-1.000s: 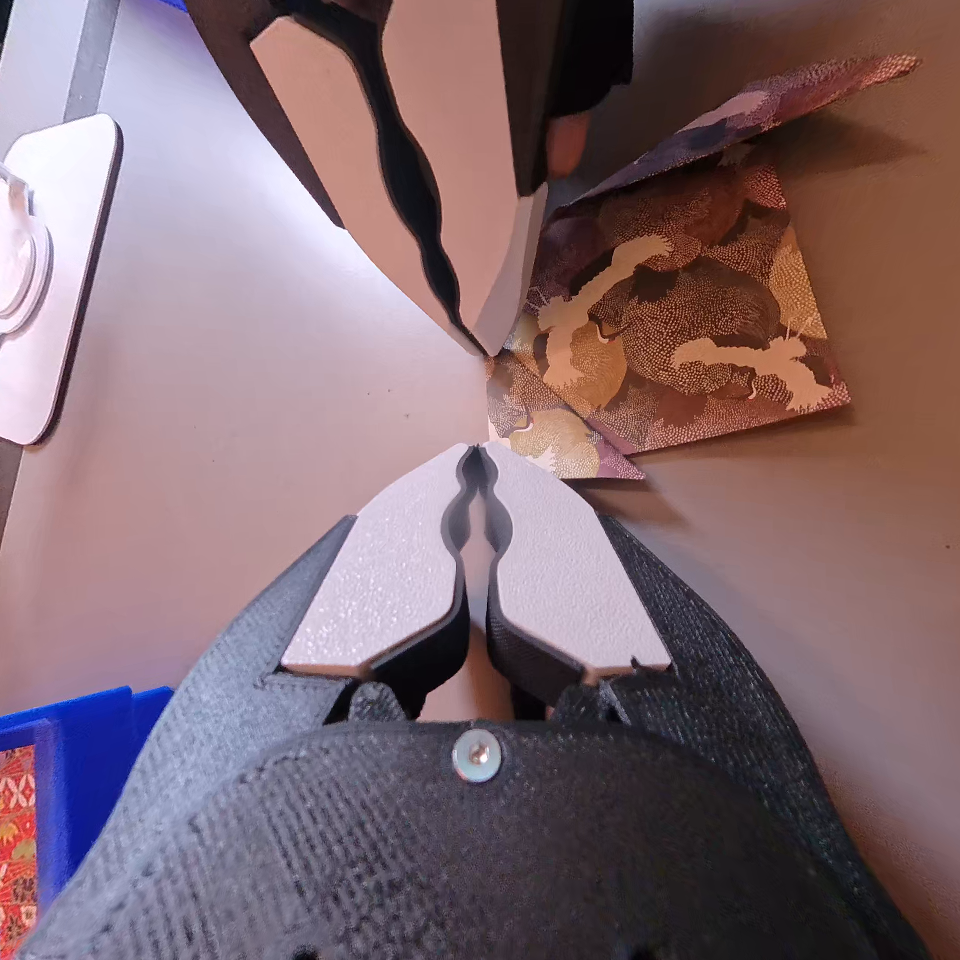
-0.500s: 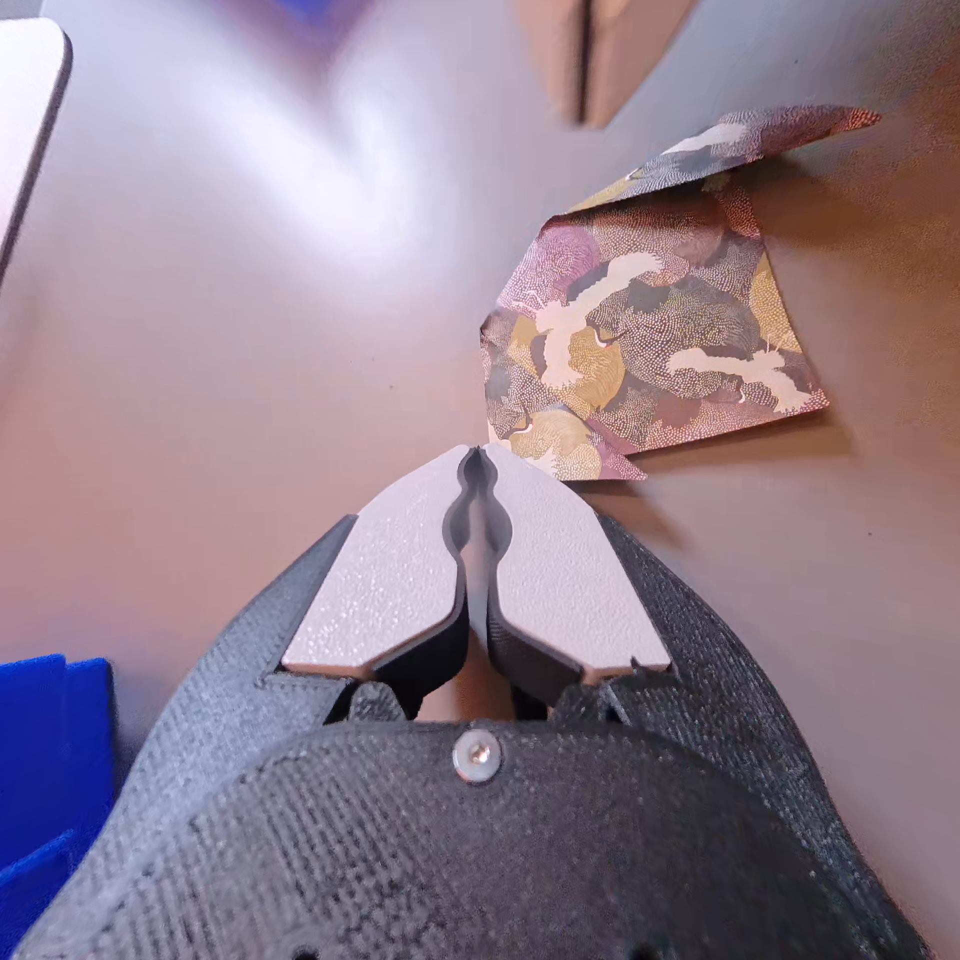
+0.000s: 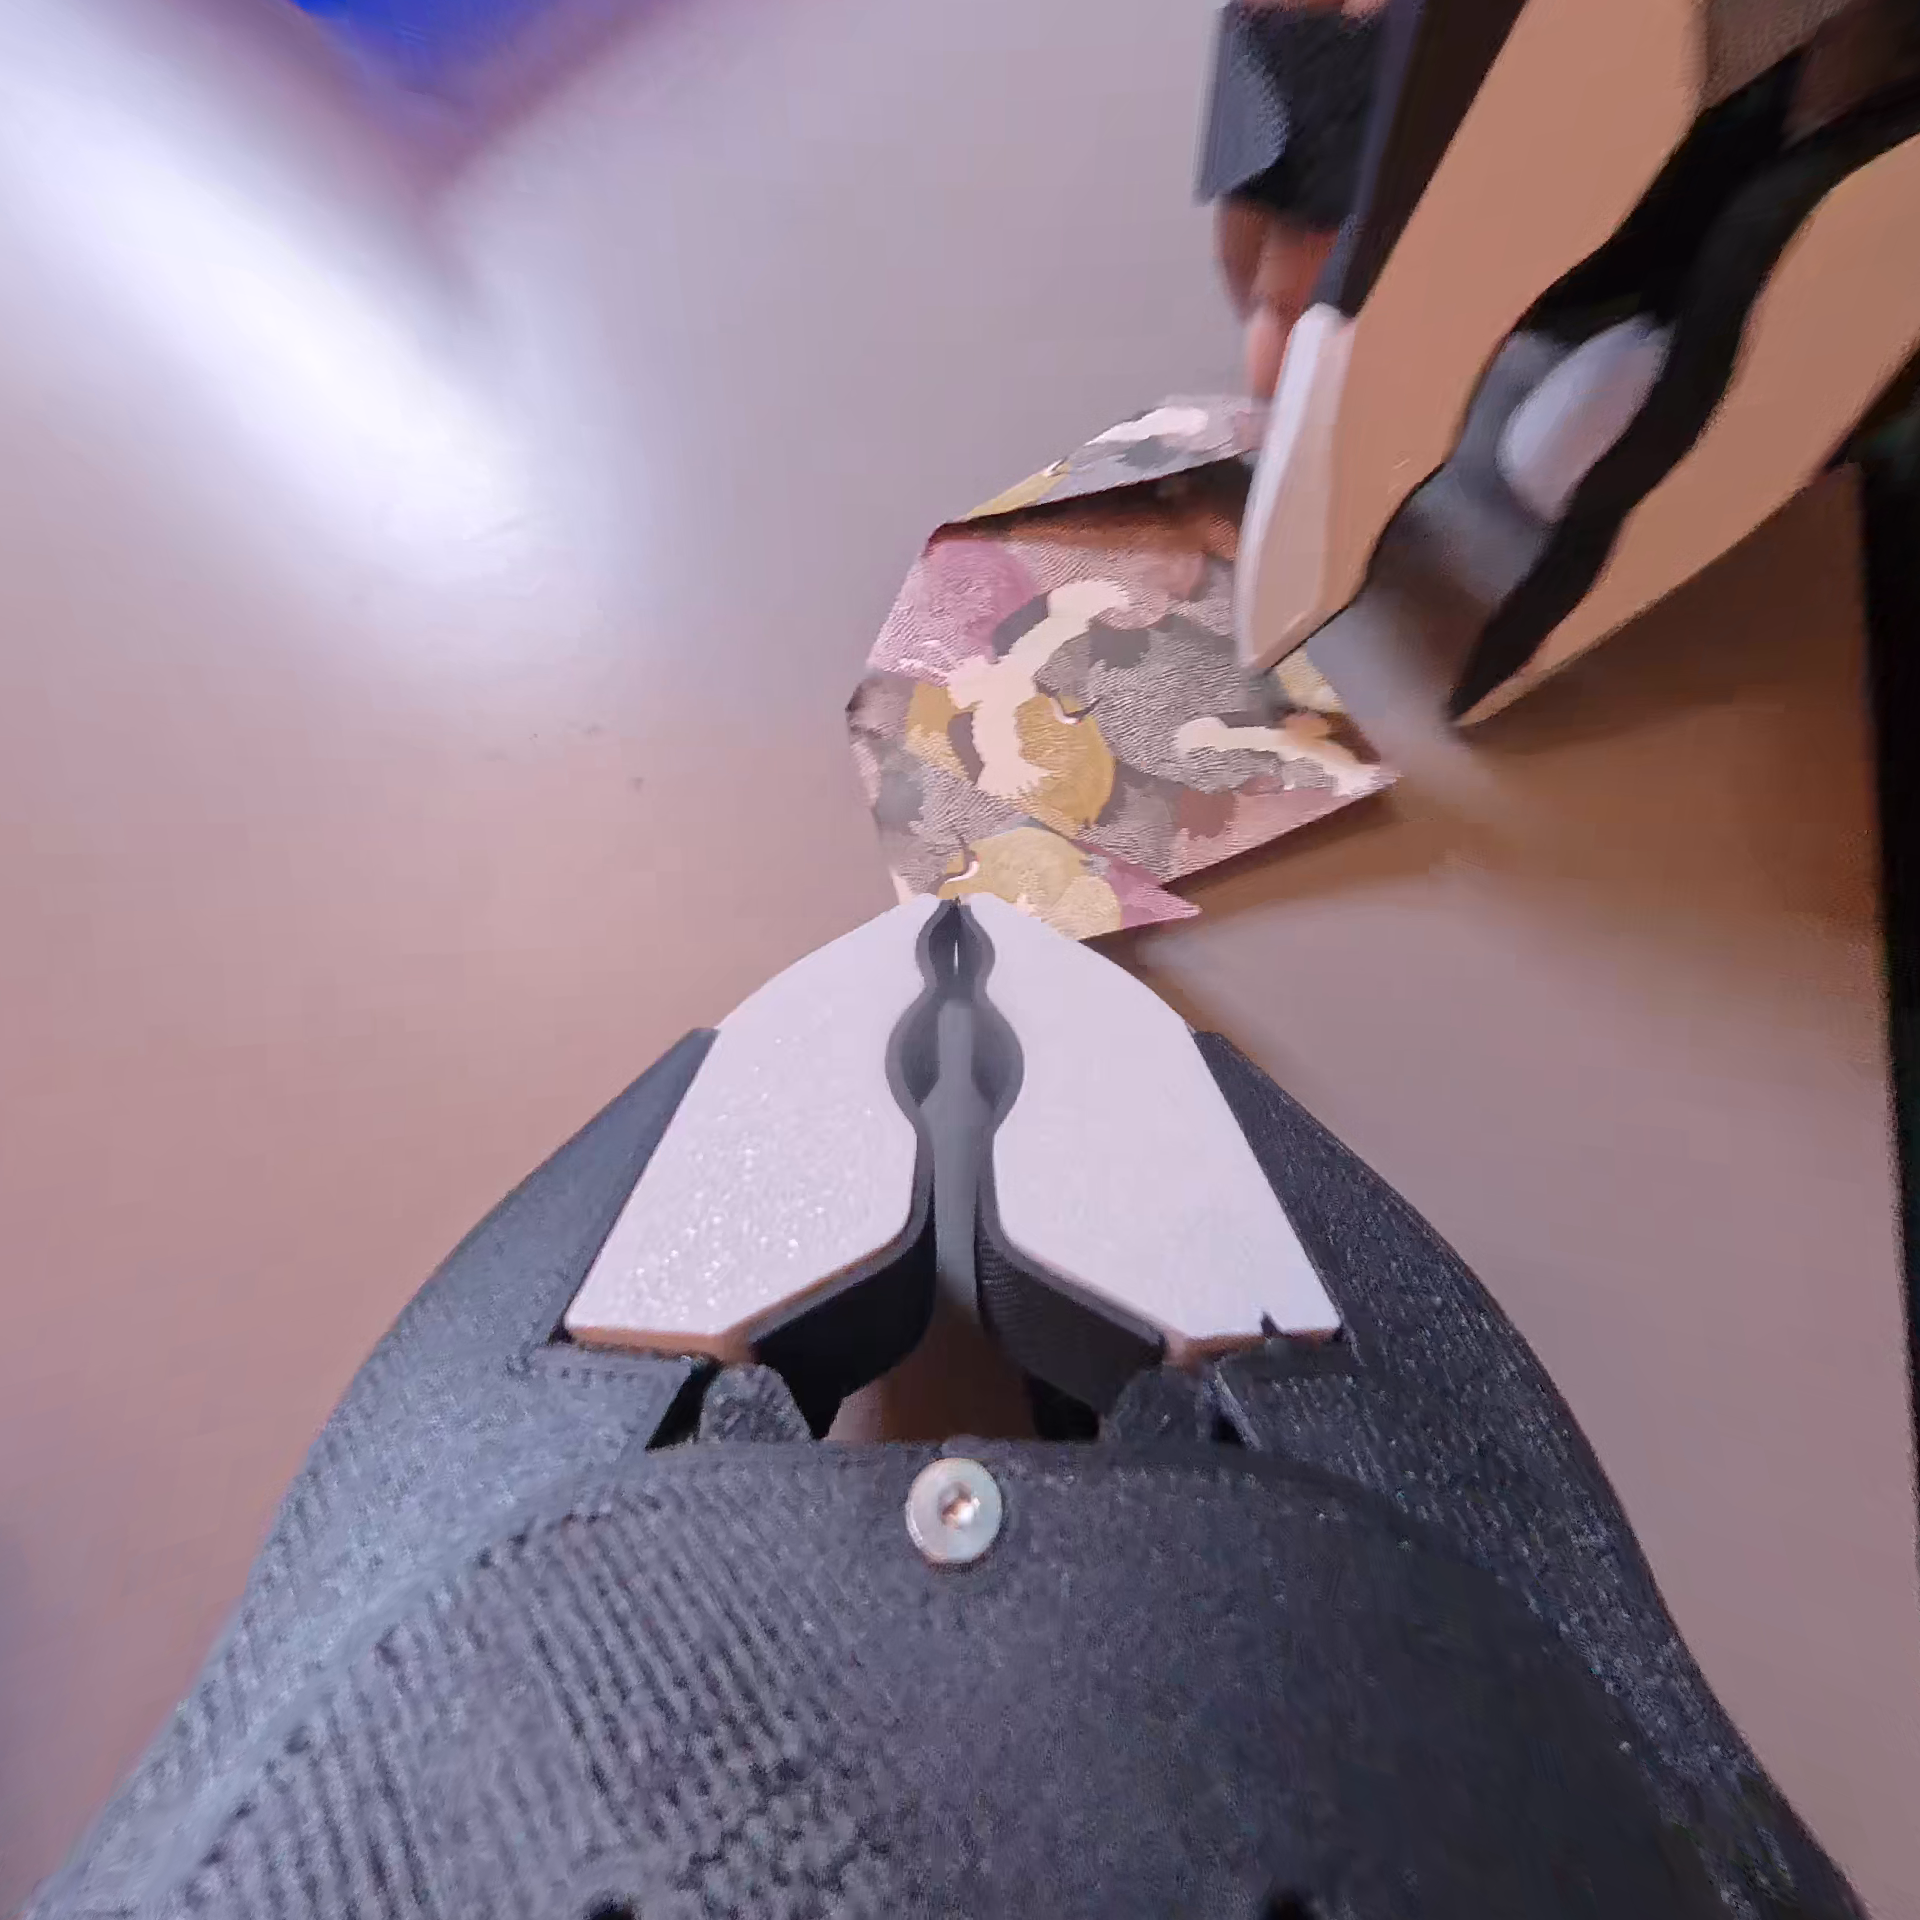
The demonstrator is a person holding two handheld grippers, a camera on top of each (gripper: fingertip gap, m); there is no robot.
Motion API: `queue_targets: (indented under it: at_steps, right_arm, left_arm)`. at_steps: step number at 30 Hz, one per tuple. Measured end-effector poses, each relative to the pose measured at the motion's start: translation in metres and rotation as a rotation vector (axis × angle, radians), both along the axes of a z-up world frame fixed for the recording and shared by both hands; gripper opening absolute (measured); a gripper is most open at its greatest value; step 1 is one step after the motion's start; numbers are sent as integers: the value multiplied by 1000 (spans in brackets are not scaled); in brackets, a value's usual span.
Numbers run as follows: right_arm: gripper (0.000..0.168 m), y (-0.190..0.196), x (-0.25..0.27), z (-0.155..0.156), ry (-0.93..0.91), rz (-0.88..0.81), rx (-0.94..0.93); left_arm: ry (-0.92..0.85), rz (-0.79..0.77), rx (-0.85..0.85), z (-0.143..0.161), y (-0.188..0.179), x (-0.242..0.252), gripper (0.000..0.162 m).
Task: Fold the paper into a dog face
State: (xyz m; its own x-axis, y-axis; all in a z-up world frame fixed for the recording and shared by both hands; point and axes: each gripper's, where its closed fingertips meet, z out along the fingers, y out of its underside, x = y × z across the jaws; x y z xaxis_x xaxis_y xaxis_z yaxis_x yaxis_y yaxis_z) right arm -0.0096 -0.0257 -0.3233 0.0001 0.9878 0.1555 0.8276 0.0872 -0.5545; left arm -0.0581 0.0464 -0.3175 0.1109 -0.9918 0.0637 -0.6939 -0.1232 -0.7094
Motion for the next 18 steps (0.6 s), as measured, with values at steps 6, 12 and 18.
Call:
queue_targets:
  at_steps: [6,12,18]
  right_arm:
    - [18,11,-9,-4,-50,22,-15]
    - [0,16,-1,-2,-6,24,-115]
    - [0,25,3,24,195,11,-347]
  left_arm:
    - [-104,-70,-21,14,-9,2,0]
    - [-243,-198,157,41,-24,17,60]
    - [-148,-315,423,20,-37,35,52]
